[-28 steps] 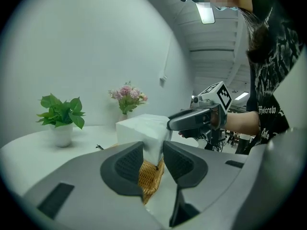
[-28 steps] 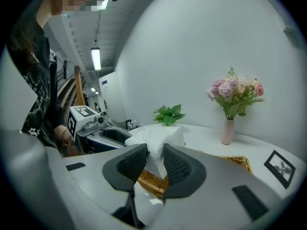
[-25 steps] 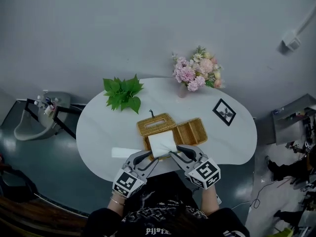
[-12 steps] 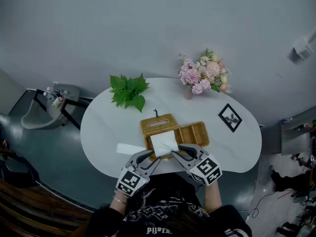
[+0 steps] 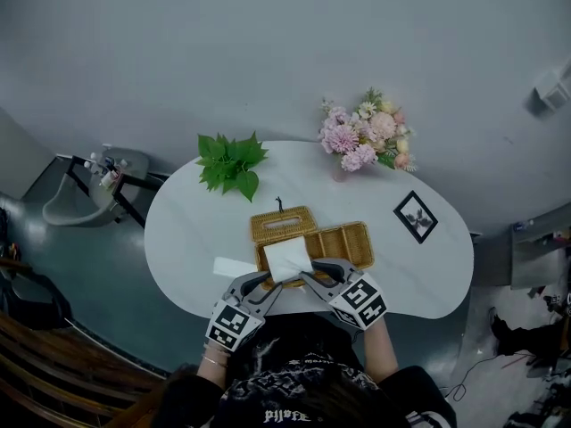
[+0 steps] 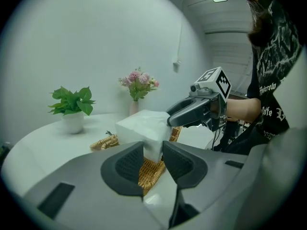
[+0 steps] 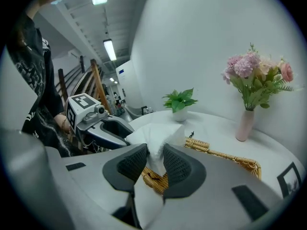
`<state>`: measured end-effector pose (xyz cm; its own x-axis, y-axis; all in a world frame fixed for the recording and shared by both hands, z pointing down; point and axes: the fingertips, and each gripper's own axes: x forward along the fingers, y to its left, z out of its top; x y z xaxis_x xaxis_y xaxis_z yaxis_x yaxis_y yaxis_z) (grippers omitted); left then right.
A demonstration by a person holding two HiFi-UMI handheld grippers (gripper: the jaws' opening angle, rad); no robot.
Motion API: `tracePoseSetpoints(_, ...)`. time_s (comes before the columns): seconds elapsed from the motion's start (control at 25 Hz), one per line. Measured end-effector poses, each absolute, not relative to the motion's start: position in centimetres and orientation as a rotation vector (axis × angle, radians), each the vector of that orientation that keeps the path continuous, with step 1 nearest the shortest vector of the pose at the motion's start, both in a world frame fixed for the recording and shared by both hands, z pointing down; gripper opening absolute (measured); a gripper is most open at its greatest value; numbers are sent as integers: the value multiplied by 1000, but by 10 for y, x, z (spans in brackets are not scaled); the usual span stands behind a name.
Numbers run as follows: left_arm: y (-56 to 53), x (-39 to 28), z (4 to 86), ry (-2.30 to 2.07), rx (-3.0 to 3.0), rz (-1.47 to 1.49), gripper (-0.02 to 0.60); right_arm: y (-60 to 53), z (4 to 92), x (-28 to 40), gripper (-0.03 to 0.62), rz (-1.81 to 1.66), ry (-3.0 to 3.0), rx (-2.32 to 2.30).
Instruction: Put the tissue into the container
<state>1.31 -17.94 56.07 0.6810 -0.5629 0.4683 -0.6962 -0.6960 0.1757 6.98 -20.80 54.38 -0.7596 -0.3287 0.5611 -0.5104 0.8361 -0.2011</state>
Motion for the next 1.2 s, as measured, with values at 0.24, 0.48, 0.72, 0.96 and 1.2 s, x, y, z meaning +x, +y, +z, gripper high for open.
tracePoseSetpoints(0.24, -180, 17, 573, -1006, 2522, 613, 140, -209, 558, 73, 126, 496, -2463, 580)
tracePoseSetpoints(0.48, -181, 17, 583, -1018, 2486, 651, 140, -211, 570, 72, 124, 535, -2423, 574)
tracePoseSetpoints(0.72, -185, 16, 589, -1071, 2461, 676, 136, -216, 580, 73, 118, 598, -2394, 624)
tracePoseSetpoints(0.96, -187, 18, 596, -1062, 2454, 686, 130, -219, 587, 75, 117, 638, -2368, 638)
tracePoseSetpoints(1.2, -188, 18, 600, -1080, 2433, 684, 124, -222, 593, 75, 115, 682, -2339, 657)
